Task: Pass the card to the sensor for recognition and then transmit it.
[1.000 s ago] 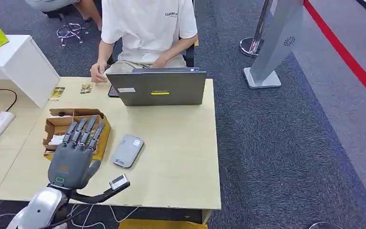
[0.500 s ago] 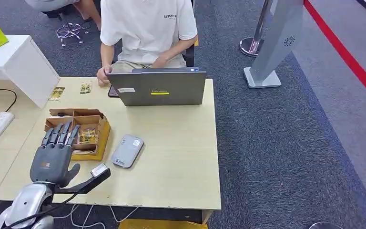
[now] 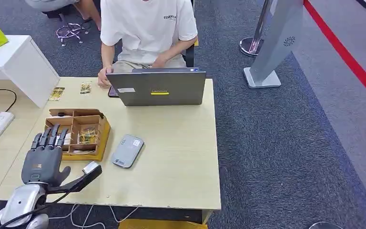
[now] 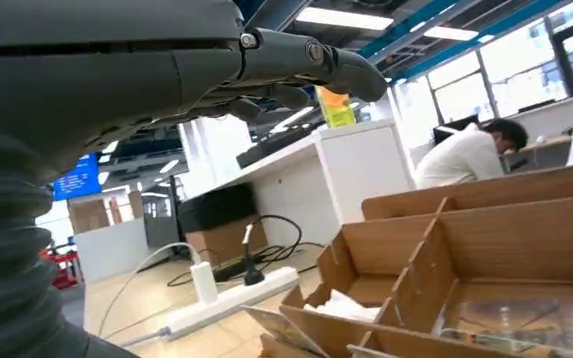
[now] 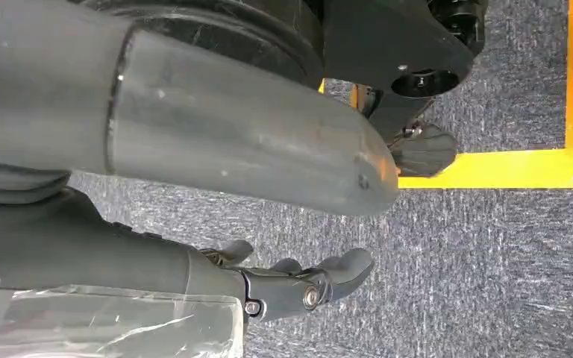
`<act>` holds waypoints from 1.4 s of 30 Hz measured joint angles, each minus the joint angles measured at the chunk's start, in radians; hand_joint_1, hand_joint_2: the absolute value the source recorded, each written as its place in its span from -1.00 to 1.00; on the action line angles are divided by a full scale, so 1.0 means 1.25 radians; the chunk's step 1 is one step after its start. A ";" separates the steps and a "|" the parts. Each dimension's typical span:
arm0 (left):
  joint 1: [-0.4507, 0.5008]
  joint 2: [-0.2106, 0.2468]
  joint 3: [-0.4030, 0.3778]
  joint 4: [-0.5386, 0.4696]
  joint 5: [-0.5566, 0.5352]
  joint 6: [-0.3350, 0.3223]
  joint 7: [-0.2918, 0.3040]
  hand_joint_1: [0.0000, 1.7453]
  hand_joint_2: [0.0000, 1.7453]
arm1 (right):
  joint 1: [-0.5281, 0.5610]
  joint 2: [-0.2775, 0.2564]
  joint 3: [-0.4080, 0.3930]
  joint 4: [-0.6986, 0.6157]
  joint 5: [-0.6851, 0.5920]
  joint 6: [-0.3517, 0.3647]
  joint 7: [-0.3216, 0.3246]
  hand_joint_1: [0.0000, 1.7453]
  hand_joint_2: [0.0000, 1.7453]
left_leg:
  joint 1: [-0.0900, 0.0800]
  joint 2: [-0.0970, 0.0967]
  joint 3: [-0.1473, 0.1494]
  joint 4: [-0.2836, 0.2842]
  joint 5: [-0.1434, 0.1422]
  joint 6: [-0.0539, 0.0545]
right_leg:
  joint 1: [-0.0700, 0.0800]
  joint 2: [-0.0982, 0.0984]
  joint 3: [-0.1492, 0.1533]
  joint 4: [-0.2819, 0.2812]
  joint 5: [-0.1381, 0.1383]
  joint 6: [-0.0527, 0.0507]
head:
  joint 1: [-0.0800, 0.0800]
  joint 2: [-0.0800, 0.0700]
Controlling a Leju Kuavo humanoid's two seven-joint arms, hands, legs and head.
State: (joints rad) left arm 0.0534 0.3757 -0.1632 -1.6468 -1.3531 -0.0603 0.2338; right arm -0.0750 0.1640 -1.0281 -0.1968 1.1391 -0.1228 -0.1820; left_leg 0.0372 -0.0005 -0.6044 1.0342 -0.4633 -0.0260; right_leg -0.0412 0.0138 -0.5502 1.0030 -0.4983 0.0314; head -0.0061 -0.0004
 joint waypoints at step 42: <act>-0.114 -0.126 0.023 0.273 -0.107 0.139 -0.021 -1.00 1.00 | -0.004 -0.003 0.021 0.000 0.043 0.014 0.003 -1.00 -1.00 | 0.000 0.000 0.000 0.000 0.000 0.000 | 0.000 0.000 0.000 0.000 0.000 0.000 | 0.000 0.000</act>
State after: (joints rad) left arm -0.0891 0.2178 -0.1350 -1.3050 -1.4870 0.1129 0.2075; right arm -0.0796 0.1606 -1.0021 -0.1968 1.1929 -0.1053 -0.1778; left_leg 0.0372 -0.0008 -0.6043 1.0344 -0.4633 -0.0260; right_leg -0.0413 0.0137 -0.5505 1.0029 -0.4979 0.0311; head -0.0061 -0.0004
